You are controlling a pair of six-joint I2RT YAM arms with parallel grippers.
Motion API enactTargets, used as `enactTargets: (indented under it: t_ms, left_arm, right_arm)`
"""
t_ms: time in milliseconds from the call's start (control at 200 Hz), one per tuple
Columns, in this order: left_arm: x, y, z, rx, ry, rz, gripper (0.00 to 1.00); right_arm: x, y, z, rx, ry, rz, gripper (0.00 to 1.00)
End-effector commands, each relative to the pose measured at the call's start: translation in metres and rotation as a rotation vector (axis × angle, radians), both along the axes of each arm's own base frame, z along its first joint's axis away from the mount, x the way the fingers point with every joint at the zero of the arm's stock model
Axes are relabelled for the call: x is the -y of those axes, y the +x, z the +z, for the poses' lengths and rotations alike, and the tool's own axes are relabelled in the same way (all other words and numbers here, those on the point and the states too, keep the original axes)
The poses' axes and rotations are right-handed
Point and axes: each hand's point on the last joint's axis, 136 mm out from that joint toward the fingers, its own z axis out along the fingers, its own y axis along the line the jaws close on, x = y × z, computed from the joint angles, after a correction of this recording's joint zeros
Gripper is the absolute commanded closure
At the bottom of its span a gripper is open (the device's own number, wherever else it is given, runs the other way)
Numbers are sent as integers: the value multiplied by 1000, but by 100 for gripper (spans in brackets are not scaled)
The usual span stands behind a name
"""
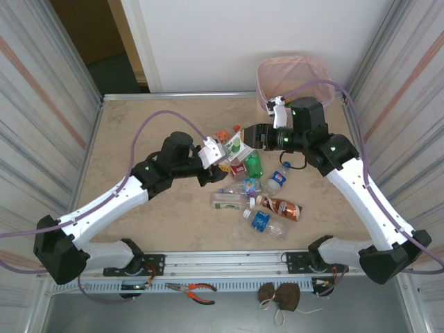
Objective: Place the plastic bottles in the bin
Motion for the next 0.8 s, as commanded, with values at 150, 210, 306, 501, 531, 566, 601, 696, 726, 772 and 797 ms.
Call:
enactTargets:
  t_ms: [150, 210, 306, 501, 531, 566, 601, 696, 726, 772, 797]
  left_arm:
    - [7, 5, 34, 46, -93, -7, 56]
    - [6, 4, 38, 54, -103, -7, 49]
    - [4, 1, 45, 64, -129, -11, 41]
    - [-9, -3, 59, 77, -192, 8, 35]
    - [-12, -3, 60, 79, -199, 15, 35]
    - [-15, -3, 60, 77, -205, 23, 34]
    - [-18, -3, 61, 77, -213, 31, 34]
    - [-25, -1, 60, 66, -223, 54, 33]
    - [-27, -1, 61, 66, -226, 59, 33]
    - [-29, -1, 60, 63, -228, 65, 33]
    - [-30, -1, 60, 65, -229, 67, 33]
  right_arm:
    - [5, 6, 12, 37, -26, -44, 59]
    - [8, 9, 13, 47, -47, -57, 60]
    - [16, 13, 20, 83, -94, -87, 60]
    - [39, 32, 46, 153, -144, -164, 59]
    - [43, 36, 51, 162, -144, -180, 59]
    - [50, 42, 56, 171, -140, -200, 59]
    - [57, 47, 63, 182, -133, -221, 59]
    - [76, 64, 83, 213, -107, -276, 59]
    - [83, 69, 88, 223, -100, -296, 59]
    - [94, 77, 97, 237, -91, -326, 59]
    - [100, 82, 101, 241, -86, -341, 59]
